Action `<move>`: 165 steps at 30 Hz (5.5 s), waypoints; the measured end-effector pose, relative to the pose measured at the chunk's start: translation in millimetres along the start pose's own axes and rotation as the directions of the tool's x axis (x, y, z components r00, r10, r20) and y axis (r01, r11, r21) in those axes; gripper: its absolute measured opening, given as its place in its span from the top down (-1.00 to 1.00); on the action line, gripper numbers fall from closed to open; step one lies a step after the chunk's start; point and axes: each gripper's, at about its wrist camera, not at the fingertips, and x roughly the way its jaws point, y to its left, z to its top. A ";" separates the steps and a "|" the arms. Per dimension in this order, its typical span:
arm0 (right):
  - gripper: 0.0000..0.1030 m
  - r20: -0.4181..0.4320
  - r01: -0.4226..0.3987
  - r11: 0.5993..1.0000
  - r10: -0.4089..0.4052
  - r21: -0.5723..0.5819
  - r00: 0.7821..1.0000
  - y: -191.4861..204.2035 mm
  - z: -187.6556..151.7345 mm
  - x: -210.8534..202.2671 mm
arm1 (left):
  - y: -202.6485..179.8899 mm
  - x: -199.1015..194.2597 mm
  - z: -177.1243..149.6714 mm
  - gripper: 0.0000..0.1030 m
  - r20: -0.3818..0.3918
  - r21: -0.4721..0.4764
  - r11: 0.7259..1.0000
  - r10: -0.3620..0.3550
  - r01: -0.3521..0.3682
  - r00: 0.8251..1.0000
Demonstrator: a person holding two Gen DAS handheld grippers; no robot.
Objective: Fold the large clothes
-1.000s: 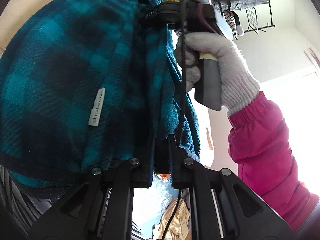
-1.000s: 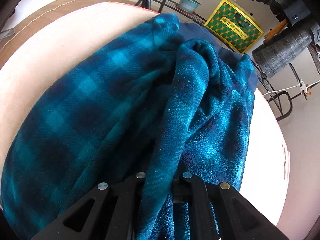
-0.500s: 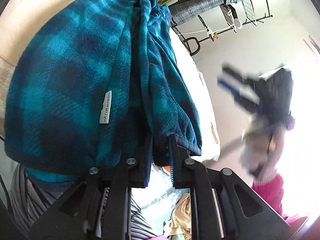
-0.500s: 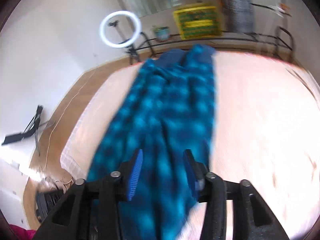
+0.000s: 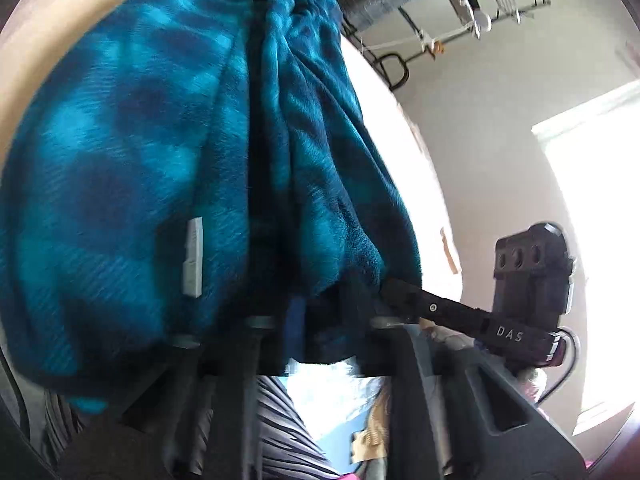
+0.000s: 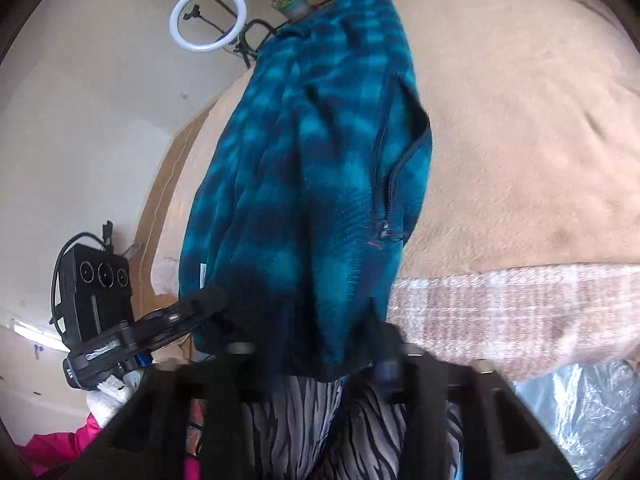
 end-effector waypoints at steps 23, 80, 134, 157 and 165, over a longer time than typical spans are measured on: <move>0.33 0.243 0.292 0.935 -0.242 -0.199 0.940 40.6 -31.3 -40.3 | -10.4 11.2 -10.2 0.85 -0.016 0.106 0.993 0.054 -0.052 0.998; 0.76 0.350 -0.246 0.960 0.185 0.136 0.918 -139.3 493.3 141.5 | 68.7 3.6 112.0 0.70 0.168 0.200 0.940 0.246 -0.278 0.954; 0.79 -0.046 0.132 0.905 -0.164 -0.404 0.985 65.3 381.4 210.8 | 29.6 2.6 73.8 0.77 0.081 0.281 0.918 0.269 -0.281 0.960; 0.65 -0.160 0.130 0.914 -0.205 -0.383 0.966 83.7 380.8 213.0 | 16.3 5.0 38.9 0.55 0.153 0.331 0.879 0.308 -0.343 0.939; 0.87 -0.107 0.017 0.938 -0.057 -0.346 0.993 143.2 383.2 152.3 | 25.4 -0.4 40.5 0.74 0.140 0.301 0.910 0.255 -0.286 0.957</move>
